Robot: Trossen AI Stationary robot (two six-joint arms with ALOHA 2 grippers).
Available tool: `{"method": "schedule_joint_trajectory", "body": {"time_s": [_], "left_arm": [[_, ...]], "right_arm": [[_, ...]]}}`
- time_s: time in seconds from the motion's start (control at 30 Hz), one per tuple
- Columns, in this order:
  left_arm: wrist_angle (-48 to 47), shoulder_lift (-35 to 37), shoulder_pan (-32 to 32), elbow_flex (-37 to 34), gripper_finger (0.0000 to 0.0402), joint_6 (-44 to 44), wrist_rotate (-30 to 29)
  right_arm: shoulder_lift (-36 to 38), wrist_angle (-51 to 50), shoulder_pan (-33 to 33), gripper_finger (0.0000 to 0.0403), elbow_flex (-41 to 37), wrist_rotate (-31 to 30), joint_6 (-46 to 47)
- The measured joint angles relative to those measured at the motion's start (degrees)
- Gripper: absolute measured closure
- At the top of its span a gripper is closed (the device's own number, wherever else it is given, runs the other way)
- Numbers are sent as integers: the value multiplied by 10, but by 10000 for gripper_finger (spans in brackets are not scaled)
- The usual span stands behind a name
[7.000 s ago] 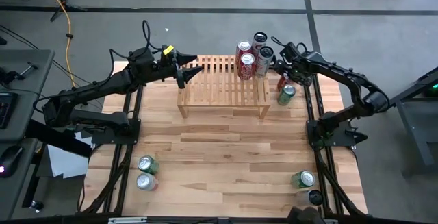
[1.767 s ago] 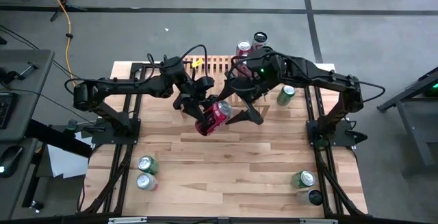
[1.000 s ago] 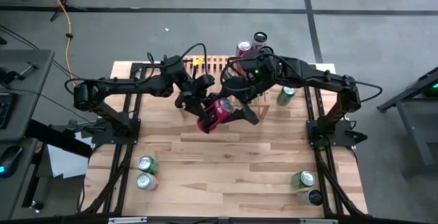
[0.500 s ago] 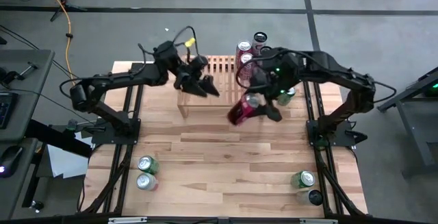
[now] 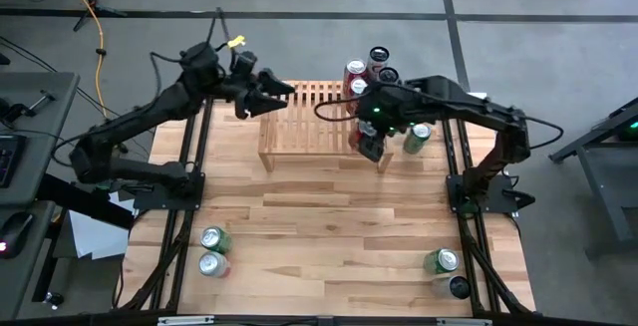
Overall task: Place canned beverage on shelf
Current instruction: Put the red white soda can on the shelf aligned with the other red white soda cans
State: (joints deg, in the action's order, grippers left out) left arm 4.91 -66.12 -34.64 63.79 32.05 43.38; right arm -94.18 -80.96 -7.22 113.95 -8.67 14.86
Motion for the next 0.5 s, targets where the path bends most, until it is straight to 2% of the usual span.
{"method": "schedule_joint_trajectory", "body": {"time_s": [0.13, 0.27, 0.37, 0.5], "left_arm": [[-108, 61, 29, 0, 25, -128, -187], [-147, 98, 71, 0, 25, -206, -379], [-155, 106, 92, 0, 25, -238, -456], [-158, 102, 104, 0, 25, -238, -486]], "right_arm": [[-20, -15, -23, 109, 0, -4, 28], [-23, -14, -49, 109, 0, -26, 65], [-23, -8, -69, 109, 0, -34, 113], [-23, -3, -90, 109, 0, -33, 160]]}}
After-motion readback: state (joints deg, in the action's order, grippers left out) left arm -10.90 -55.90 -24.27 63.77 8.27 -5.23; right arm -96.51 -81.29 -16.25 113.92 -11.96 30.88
